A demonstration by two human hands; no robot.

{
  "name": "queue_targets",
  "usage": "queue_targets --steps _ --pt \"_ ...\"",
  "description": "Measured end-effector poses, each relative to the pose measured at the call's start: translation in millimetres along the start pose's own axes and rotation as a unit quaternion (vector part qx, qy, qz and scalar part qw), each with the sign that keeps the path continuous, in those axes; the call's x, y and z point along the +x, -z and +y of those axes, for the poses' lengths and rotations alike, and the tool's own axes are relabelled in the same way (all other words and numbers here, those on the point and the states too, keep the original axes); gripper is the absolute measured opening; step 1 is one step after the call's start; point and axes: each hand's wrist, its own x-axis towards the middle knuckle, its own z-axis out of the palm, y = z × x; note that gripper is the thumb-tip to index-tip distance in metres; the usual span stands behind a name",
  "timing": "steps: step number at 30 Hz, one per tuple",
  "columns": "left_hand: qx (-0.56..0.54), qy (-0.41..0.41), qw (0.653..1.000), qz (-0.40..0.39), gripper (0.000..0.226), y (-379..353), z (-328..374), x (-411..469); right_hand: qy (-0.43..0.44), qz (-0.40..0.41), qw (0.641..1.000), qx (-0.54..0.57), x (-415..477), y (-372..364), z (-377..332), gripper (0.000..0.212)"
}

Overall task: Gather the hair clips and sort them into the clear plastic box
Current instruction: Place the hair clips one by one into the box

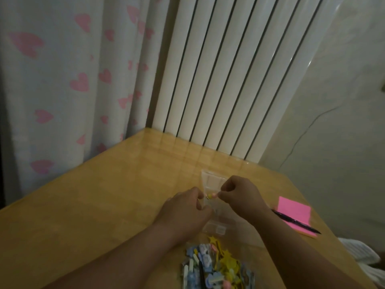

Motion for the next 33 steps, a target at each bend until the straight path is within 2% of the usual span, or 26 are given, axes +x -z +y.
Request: queue_targets --steps 4,8,14,18,21,23,25,28,31,33 --pt "0.004 0.004 1.0 0.002 0.052 0 0 0 -0.017 -0.048 0.998 -0.029 0 0 1 0.007" --pt "0.006 0.003 1.0 -0.001 0.049 0 1 -1 -0.037 -0.091 0.994 -0.042 3 -1 0 0.019" --pt "0.007 0.004 1.0 -0.005 0.052 0 1 0 -0.058 -0.097 0.992 -0.056 5 1 1 0.027" --pt "-0.01 0.012 1.0 -0.01 0.062 0 1 -2 -0.027 -0.024 0.999 -0.023 -12 9 9 0.023" --pt "-0.014 0.016 1.0 -0.01 0.049 0 1 -1 0.031 0.077 0.996 0.019 -38 24 14 0.019" --pt "-0.013 0.016 1.0 -0.008 0.04 1 2 -2 0.075 0.097 0.991 0.06 -59 32 16 0.017" --pt "-0.02 0.015 1.0 -0.002 0.039 2 3 -3 0.107 0.062 0.99 0.072 -78 40 15 0.015" --pt "-0.025 0.018 1.0 0.001 0.039 2 5 -3 0.124 -0.068 0.99 -0.003 -94 51 11 0.013" --pt "-0.029 0.019 0.999 0.007 0.04 2 4 -3 0.131 -0.203 0.965 -0.097 -98 59 7 0.014" --pt "-0.029 0.018 0.999 0.008 0.04 2 4 -2 0.142 -0.245 0.95 -0.13 -99 60 8 0.018"
